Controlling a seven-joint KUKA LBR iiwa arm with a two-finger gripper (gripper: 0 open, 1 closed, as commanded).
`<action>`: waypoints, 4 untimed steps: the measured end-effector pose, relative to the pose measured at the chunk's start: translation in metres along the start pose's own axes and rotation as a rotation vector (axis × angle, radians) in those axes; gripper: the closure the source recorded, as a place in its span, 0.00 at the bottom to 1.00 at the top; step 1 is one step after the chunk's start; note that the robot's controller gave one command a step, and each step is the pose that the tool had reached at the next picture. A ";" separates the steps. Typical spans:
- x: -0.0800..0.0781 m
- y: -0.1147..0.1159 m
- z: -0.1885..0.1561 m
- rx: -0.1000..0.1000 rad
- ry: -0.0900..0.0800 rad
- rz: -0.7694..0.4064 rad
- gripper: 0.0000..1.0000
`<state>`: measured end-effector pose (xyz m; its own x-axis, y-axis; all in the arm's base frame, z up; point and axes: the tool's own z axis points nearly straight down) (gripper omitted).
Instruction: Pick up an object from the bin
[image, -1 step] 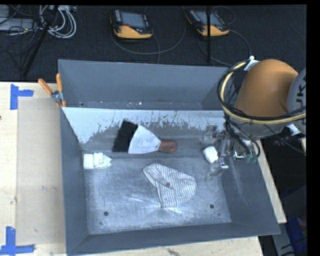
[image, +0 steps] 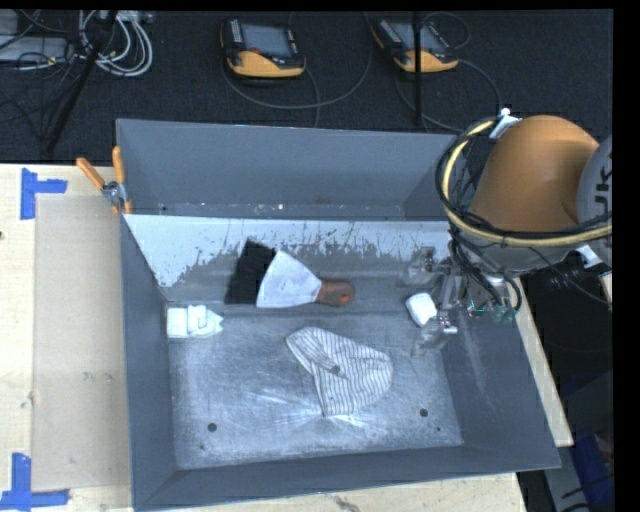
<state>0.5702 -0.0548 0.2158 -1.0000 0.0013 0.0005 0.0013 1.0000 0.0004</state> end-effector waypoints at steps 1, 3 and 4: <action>-0.004 0.007 0.033 0.001 -0.004 -0.097 0.00; 0.000 0.044 0.139 -0.002 0.008 -0.478 1.00; 0.000 0.044 0.139 -0.002 0.008 -0.478 1.00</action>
Offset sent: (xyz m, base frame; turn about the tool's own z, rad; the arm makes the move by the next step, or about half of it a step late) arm 0.0347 0.0612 -0.1070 -0.2360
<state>0.5705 -0.0108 0.0772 -0.8885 -0.4588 0.0078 -0.4588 0.8885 0.0046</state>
